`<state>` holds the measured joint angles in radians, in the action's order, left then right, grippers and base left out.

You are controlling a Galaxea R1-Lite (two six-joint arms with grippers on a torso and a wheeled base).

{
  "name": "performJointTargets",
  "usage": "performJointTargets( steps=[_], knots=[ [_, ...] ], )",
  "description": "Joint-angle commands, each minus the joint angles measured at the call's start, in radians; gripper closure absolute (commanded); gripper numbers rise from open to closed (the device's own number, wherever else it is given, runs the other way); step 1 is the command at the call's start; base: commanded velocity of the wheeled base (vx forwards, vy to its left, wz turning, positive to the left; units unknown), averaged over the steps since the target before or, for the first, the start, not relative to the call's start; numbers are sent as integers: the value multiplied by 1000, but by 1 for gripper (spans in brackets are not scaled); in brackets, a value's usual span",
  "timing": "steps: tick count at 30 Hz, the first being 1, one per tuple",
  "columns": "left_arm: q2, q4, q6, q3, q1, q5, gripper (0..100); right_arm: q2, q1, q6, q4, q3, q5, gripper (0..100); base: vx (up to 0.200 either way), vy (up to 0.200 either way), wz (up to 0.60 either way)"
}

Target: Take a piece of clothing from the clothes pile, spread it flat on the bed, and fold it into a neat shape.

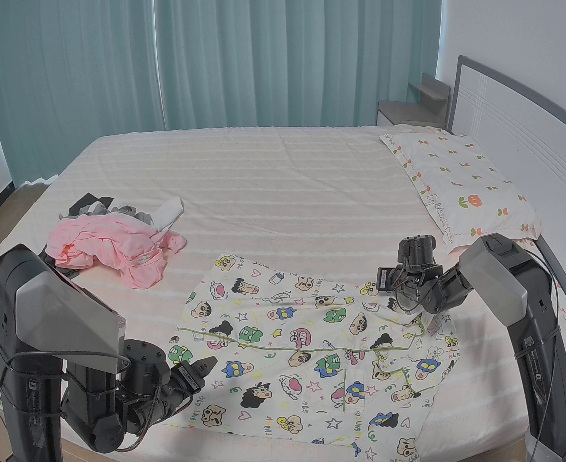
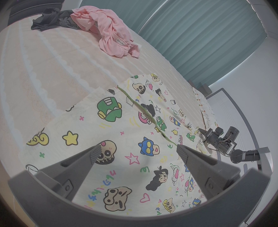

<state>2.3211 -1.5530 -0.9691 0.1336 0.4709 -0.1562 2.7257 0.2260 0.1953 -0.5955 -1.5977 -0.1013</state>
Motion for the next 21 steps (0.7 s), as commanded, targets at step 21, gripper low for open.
performJointTargets(
  steps=[21],
  knots=[
    [3, -16, 0, 0, 2, 0, 0, 115, 44, 6, -300, -151, -129, 100, 0, 0, 0]
  ],
)
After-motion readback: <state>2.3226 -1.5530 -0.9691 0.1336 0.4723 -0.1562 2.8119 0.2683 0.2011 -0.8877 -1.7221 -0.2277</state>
